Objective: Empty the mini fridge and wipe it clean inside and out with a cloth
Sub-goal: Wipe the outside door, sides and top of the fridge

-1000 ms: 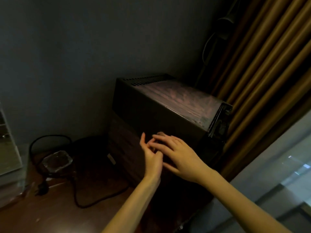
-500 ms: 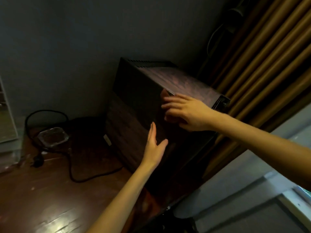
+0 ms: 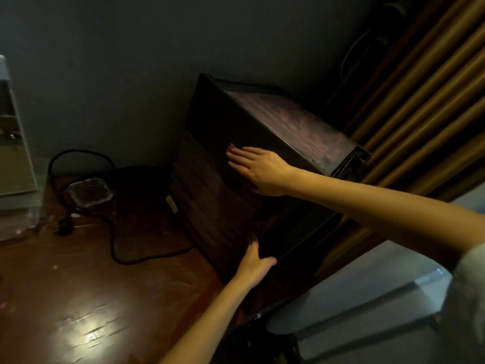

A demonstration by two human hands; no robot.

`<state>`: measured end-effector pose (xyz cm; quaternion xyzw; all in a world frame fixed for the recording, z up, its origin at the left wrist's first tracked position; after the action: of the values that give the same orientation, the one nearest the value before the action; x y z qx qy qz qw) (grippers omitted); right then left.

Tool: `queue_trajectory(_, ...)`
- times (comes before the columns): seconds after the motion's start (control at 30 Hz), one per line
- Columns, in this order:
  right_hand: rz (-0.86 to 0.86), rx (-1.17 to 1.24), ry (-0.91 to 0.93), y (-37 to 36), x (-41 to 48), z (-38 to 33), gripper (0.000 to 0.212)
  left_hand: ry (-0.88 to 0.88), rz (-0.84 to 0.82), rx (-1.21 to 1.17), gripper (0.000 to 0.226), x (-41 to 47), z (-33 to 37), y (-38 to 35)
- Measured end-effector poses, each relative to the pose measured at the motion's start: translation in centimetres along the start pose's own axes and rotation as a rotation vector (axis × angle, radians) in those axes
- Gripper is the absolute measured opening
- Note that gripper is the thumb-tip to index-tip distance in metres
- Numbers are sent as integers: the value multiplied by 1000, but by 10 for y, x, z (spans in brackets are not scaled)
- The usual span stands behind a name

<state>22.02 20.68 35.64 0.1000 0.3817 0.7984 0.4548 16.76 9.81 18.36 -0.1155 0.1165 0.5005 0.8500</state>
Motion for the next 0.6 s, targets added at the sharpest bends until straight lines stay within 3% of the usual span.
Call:
queue_trajectory(0.1, 6, 26, 33, -6, -4, -15, 55, 3, 37, -14, 99, 0, -15, -11)
queue_trajectory(0.33, -232, 13, 248, -28, -110, -57, 57, -3, 122, 62, 121, 5, -38, -19)
queue_trajectory(0.43, -143, 59, 205, -11, -110, -37, 56, 10, 103, 5, 120, 5, -45, -19)
queue_trajectory(0.53, 88, 0, 65, 2, -66, -13, 58, 26, 119, -33, 119, 2, -48, -10)
queue_trajectory(0.6, 108, -52, -23, 1, -29, -10, 59, 20, 164, -38, 117, 0, -53, 0)
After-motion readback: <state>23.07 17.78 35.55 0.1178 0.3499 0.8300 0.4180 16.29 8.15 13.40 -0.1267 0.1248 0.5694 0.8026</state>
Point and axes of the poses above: each hand's wrist, its own x-axis towards the middle knuckle, its own y-axis out of the back of the hand, z = x × y, the point moved 1 cm from there along x, towards the middle knuckle, and after that the axes turned 11 degrees about z, right-handed, at the moved point
